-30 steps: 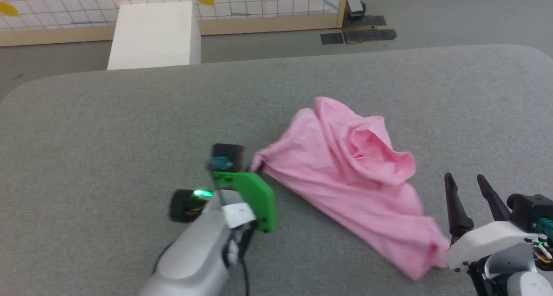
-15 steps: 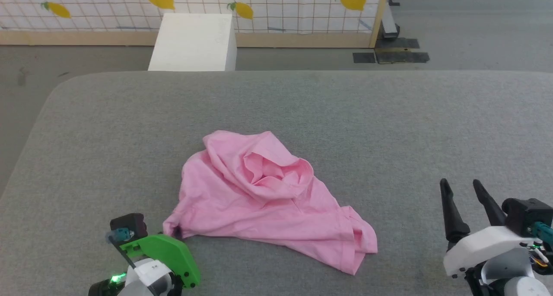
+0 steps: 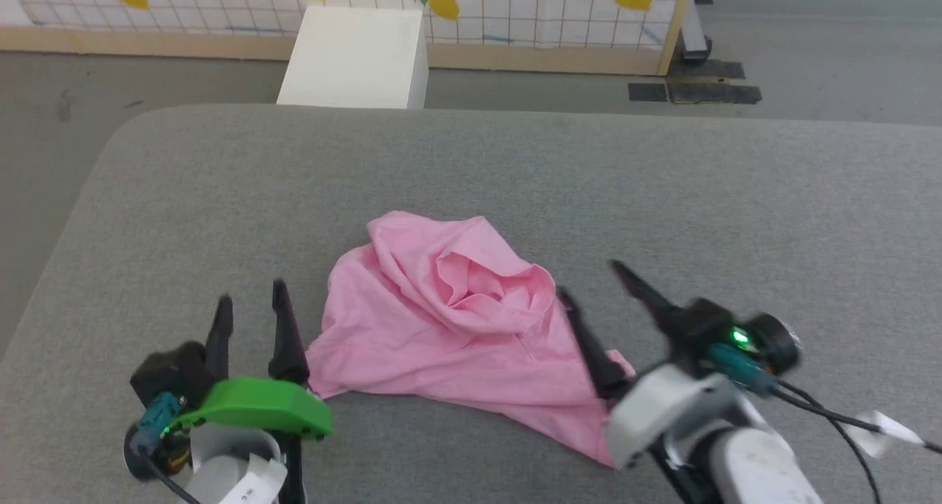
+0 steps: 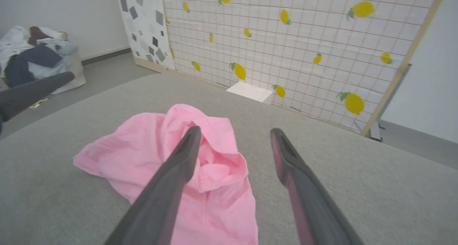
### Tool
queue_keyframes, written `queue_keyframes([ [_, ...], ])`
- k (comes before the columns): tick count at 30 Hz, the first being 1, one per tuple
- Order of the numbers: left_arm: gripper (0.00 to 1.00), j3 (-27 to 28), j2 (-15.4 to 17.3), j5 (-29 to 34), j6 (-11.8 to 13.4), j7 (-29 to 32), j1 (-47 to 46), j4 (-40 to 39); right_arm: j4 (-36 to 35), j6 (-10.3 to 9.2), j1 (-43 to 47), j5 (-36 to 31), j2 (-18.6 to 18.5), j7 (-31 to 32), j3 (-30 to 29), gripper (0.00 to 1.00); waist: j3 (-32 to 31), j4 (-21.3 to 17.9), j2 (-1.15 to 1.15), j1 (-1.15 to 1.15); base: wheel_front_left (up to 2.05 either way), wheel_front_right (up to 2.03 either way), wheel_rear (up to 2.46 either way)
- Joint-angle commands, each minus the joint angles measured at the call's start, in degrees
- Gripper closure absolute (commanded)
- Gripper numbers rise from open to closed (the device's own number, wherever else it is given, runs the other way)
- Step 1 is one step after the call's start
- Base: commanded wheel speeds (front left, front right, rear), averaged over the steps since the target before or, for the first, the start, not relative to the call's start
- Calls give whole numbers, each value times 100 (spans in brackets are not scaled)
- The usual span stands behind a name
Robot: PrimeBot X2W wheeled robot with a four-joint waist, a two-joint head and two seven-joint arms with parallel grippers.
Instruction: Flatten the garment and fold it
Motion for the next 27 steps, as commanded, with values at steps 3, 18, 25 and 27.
queue_keyframes([
  [3, 0, 333, -351, 718, -245, -49, -24, -373, 236, -9, -515, -126, -67, 126, 494, 0, 213, 218, 0, 0, 0, 0, 0],
  [18, 0, 891, -1006, 1461, -1444, -51, -169, -728, 1540, -9, -1994, 215, -548, 2415, 1860, 0, 832, 818, 0, 0, 0, 0, 0],
  [25, 0, 848, -1008, 1343, -1314, -51, -178, -689, 1473, -9, -2225, 332, -607, 2452, 1683, 100, 853, 899, 0, 0, 0, 0, 0],
  [27, 0, 854, -1008, 1340, -1302, -51, -176, -673, 1417, -9, -2258, 355, -613, 2396, 1496, 100, 833, 891, 0, 0, 0, 0, 0],
])
